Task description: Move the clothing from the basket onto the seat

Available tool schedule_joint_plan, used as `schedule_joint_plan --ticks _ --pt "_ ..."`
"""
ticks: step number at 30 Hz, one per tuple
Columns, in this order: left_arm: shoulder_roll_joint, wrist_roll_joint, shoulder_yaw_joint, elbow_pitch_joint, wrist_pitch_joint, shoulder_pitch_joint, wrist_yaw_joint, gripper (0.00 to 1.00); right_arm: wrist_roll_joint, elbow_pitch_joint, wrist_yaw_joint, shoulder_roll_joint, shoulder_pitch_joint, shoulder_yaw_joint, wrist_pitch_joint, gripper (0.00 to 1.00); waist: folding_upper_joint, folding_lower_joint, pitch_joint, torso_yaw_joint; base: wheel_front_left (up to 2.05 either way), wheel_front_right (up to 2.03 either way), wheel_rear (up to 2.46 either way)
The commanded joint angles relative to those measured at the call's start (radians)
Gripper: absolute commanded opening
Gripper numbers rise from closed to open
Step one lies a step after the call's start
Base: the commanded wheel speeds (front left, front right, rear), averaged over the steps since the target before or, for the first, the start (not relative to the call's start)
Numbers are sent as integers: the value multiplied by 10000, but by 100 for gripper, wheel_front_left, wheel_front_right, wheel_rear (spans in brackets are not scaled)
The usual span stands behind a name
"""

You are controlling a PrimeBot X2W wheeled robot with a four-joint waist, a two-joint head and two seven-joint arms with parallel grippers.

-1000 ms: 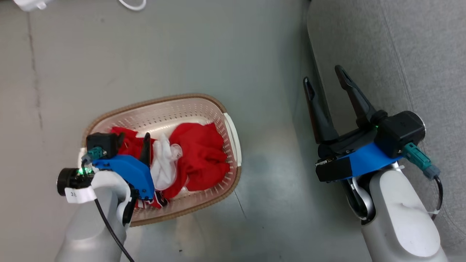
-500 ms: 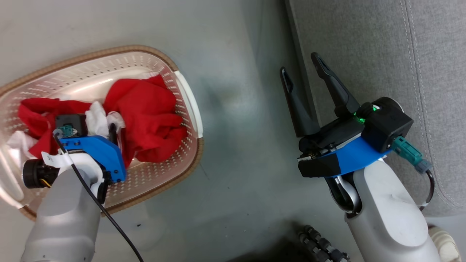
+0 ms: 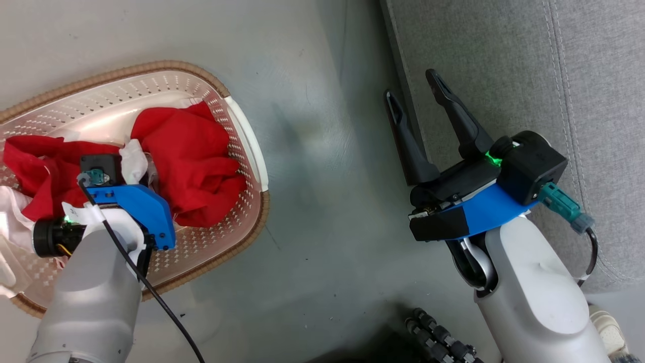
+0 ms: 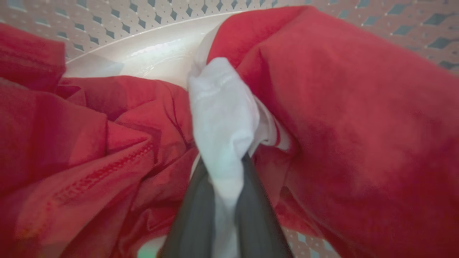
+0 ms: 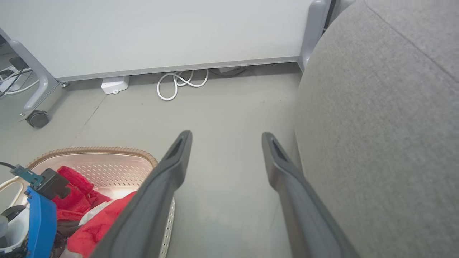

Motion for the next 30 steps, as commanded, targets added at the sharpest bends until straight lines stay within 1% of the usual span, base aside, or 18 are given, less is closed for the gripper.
schedule_joint_plan --ticks 1,4,7,13,19,22,25,30 --pt "-5 53 -70 40 -107 -204 -45 0 -15 51 3 -4 -165 -1 -54 100 0 -1 -117 66 0 0 0" --pt "-231 -6 -151 109 -334 -115 -99 0 -63 184 3 -7 -148 -22 -58 100 0 -1 -590 276 0 0 0" --pt "-488 119 -375 208 -577 127 -195 0 -166 410 3 -12 21 -145 -59 100 0 -1 -1438 625 0 0 0" --pt "-981 105 -774 277 -1170 480 -508 0 -433 1070 1 -19 607 -399 -60 100 0 -1 -3795 1503 0 0 0" --pt "-1254 -337 -951 89 -1499 806 -679 0 -124 1706 3 -21 1336 -348 -61 100 0 -1 -6089 2013 0 0 0" --pt "-1359 -625 -1374 -359 -1469 912 -709 0 62 1945 1 -21 1728 -384 -46 100 0 -1 -6953 2222 0 0 0" --pt "-1404 -1217 -1955 -1140 -1272 1089 -705 0 194 2177 3 -21 2173 -334 29 100 0 -1 -7720 2367 0 0 0" --pt "-1421 -2195 -3036 -2643 -697 1055 -709 0 309 2313 3 -18 2724 -271 194 100 0 -1 -8546 2493 0 0 0"
